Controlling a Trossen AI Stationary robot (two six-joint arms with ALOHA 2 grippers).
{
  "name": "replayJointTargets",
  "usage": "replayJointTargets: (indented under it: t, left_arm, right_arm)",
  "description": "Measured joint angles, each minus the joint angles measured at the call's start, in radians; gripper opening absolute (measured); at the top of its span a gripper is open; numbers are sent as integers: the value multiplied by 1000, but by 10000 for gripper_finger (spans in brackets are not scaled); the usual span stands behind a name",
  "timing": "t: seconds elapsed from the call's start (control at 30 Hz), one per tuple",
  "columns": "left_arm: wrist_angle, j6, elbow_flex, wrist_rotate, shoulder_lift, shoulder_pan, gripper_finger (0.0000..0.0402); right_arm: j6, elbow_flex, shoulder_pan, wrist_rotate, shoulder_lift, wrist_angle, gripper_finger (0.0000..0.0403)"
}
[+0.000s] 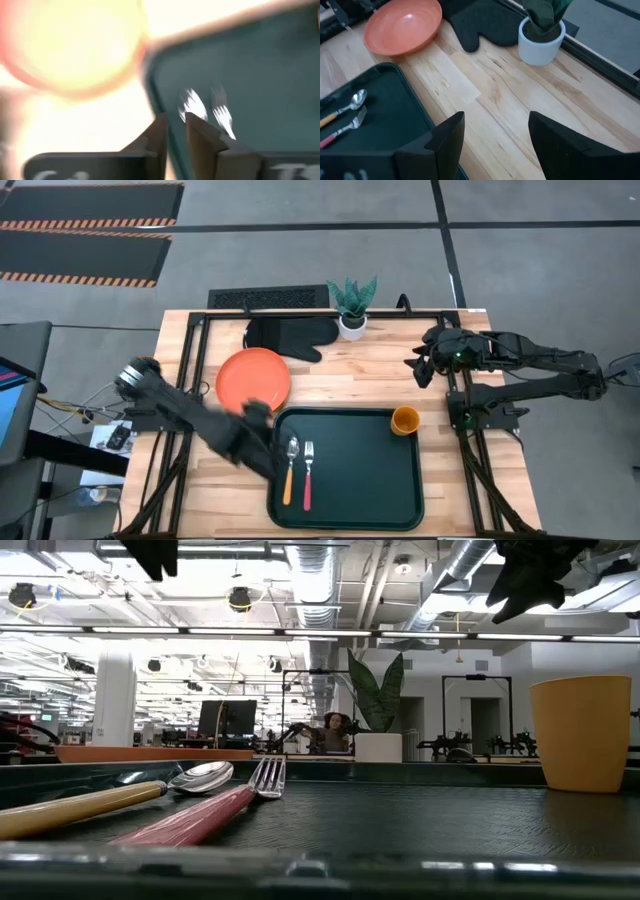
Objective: Pick and place plate/cup/fork/spoon on tray
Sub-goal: Put the orange plate on the black tray to the right of the pink fork
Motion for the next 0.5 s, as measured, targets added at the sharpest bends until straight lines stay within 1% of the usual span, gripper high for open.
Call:
replayJointTargets:
  t: [0.03, 0.1, 0.17, 0.27, 0.33, 0.4, 0.5]
  left_arm:
    - [-52, 10, 0, -30, -34, 24, 67]
    - [-129, 93, 0, -61, -94, 89, 96]
    - [-119, 217, -15, -73, -140, 168, 124]
    - [-89, 402, -90, -58, -207, 311, 164]
    - [-84, 487, -174, -39, -254, 412, 186]
    - [-43, 583, -274, -34, -312, 512, 201]
    - [47, 718, -441, -26, -440, 676, 209]
  right_arm:
    - [0, 0, 0, 0, 0, 9, 244]
    - [0, 0, 0, 0, 1, 21, 244]
    - [0, 0, 0, 0, 7, 32, 244]
    - [2, 0, 0, 0, 15, 29, 244]
    - [8, 0, 0, 0, 24, 27, 244]
    - [8, 0, 0, 0, 35, 28, 244]
    - [11, 0, 0, 0, 49, 25, 244]
